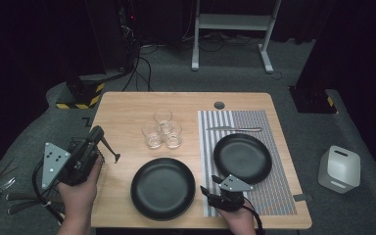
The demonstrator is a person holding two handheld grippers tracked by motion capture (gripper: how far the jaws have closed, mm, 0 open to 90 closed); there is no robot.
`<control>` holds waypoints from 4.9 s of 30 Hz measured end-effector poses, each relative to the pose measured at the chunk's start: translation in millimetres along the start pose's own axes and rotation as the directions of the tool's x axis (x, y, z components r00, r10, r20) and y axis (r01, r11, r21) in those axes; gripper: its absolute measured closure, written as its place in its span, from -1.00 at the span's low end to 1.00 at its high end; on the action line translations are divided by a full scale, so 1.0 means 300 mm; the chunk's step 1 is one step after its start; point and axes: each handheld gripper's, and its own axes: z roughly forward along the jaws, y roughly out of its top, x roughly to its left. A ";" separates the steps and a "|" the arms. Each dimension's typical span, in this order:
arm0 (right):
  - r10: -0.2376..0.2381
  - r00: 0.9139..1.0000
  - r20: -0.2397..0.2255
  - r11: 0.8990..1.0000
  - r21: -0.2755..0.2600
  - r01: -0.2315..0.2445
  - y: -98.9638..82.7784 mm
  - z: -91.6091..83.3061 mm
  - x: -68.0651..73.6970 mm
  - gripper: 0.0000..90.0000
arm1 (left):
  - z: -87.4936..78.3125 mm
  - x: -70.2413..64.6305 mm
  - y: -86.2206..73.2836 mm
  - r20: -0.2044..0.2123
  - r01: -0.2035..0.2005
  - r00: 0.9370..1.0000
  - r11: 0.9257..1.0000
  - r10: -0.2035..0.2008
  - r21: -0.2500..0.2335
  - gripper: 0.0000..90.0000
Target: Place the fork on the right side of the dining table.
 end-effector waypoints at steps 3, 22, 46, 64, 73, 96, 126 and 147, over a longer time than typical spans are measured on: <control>-0.014 1.000 -0.007 1.000 -0.002 0.014 0.005 -0.001 0.002 -0.18 | 0.010 -0.016 -0.004 0.013 0.004 1.000 1.000 -0.004 0.001 0.93; -0.026 1.000 -0.004 1.000 -0.011 0.026 0.010 -0.002 0.012 -0.21 | 0.064 -0.118 -0.023 0.097 0.011 0.995 1.000 -0.012 0.008 0.93; -0.027 0.999 -0.017 1.000 -0.016 0.027 0.012 0.004 0.026 -0.23 | 0.125 -0.249 -0.069 0.201 0.025 0.979 1.000 -0.028 0.018 0.93; -0.047 0.999 -0.020 0.998 -0.045 0.047 0.044 -0.010 0.045 -0.22 | 0.148 -0.326 -0.103 0.254 0.037 0.966 0.999 -0.043 0.026 0.93; -0.053 0.998 -0.040 0.996 -0.075 0.050 0.092 -0.019 0.067 -0.18 | 0.153 -0.333 -0.110 0.253 0.045 0.966 0.998 -0.053 0.039 0.93; -0.075 0.996 -0.050 0.993 -0.096 0.070 0.178 -0.014 0.069 -0.02 | 0.165 -0.330 -0.115 0.252 0.052 0.966 0.998 -0.061 0.041 0.93; -0.071 0.995 -0.067 0.984 -0.170 0.059 0.220 0.005 0.103 0.17 | 0.181 -0.375 -0.115 0.273 0.053 0.960 0.997 -0.066 0.054 0.93; -0.076 0.993 -0.086 0.977 -0.205 0.057 0.223 -0.019 0.101 0.32 | 0.202 -0.450 -0.134 0.320 0.054 0.945 0.997 -0.071 0.063 0.93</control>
